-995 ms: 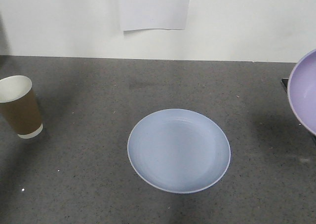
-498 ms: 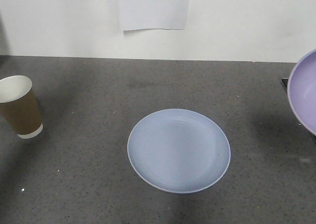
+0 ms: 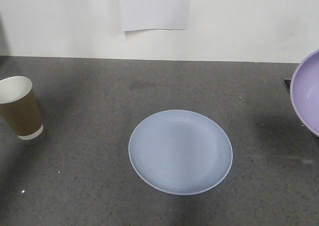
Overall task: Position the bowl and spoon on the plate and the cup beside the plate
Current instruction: 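Lower the lilac bowl with the right gripper onto the plate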
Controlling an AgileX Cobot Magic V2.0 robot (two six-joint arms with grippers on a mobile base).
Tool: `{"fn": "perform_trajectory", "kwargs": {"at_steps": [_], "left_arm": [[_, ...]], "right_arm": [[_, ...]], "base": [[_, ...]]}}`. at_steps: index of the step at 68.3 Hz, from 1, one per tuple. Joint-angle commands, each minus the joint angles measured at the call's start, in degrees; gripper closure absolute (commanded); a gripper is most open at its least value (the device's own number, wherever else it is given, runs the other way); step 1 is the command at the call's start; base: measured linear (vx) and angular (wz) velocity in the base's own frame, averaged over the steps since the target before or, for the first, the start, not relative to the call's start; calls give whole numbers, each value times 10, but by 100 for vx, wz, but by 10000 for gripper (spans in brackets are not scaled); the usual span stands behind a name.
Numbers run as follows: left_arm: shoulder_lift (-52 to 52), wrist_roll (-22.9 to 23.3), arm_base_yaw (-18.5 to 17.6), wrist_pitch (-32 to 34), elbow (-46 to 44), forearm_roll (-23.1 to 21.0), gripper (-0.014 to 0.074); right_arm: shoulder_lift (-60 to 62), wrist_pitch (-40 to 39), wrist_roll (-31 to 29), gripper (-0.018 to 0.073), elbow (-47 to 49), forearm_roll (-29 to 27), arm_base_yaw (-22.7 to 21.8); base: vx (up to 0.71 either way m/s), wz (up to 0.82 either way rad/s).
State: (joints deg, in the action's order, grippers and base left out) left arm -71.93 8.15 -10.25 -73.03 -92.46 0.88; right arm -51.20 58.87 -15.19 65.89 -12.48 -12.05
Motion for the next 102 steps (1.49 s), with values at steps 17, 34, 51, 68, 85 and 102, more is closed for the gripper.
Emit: {"fn": "perform_trajectory", "kwargs": {"at_steps": [17,34,51,68,85,102], "left_arm": [[14,2,-3,33,-15,-2,603],[14,2,-3,54,-15,-2,603],[14,2,-3,54,-15,-2,603],[14,2,-3,54,-15,-2,603],[14,2,-3,54,-15,-2,603],[14,2,-3,54,-15,-2,603]], "right_arm": [[2,-37,-4,566,15,-6,-2],[2,-37,-4,566,15,-6,-2],[2,-38,-4,566,15,-17,-2],[-36,-15,-28,566,15,-115,-2],[-143,3,-82,563,15,-215,16],[-247,-73,-43,563,15,-159,153]], "base": [[0,0],[0,0],[0,0],[0,0],[0,0],[0,0]]}}
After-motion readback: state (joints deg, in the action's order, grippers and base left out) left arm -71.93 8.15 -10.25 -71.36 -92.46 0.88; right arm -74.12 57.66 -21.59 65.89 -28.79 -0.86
